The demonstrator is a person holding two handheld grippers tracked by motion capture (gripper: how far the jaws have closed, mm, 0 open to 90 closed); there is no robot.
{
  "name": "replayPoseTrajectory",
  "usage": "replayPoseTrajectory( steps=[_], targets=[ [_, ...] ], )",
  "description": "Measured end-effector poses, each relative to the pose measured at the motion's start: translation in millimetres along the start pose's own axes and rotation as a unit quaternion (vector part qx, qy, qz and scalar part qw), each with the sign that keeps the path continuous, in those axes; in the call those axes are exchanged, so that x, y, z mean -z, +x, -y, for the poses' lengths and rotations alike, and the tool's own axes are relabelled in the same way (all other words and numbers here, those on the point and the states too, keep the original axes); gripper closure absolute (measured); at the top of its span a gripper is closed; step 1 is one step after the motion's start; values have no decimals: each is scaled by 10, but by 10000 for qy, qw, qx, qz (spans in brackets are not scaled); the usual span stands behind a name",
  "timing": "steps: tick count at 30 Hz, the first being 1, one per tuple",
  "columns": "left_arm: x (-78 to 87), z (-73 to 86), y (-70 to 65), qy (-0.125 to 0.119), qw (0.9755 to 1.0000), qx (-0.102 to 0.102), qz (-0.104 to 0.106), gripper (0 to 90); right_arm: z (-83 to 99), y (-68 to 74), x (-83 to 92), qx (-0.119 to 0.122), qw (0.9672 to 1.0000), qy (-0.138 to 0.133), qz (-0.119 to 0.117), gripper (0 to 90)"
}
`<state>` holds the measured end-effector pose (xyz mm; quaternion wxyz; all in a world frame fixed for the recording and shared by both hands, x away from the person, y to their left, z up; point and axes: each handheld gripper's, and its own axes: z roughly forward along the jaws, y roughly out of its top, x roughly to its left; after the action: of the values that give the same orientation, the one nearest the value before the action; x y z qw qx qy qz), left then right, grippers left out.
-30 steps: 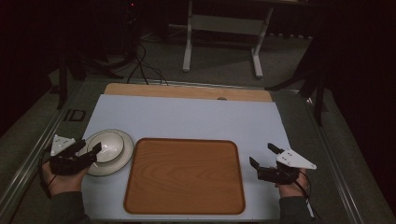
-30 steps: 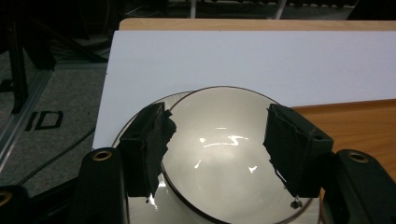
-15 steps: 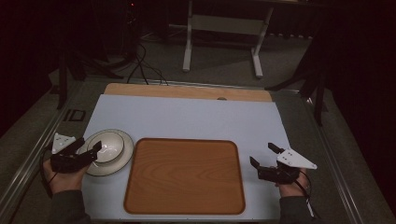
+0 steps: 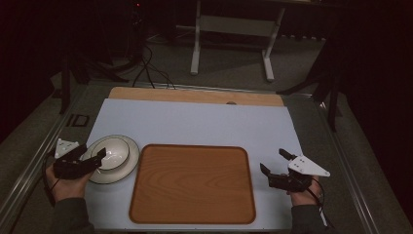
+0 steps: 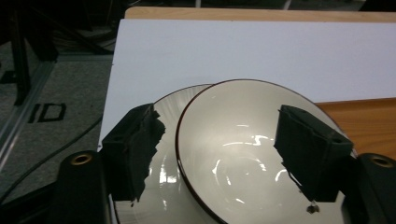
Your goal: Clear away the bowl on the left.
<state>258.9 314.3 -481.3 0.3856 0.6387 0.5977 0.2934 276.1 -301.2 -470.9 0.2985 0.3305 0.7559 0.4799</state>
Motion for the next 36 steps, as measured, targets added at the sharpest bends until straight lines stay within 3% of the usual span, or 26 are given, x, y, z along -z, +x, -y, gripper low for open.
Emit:
replayPoseTrajectory(
  steps=[9,26,36],
  targets=[
    [-31,12,27,47,10000,39,-24,226,-2,0,-4,21,10000,1,-7,135],
    [-133,34,112,280,9993,223,-80,277,0,4,-10,55,10000,16,-9,135],
    [-159,46,108,265,9994,69,-218,327,0,6,-11,62,10000,12,-19,135]
  ],
)
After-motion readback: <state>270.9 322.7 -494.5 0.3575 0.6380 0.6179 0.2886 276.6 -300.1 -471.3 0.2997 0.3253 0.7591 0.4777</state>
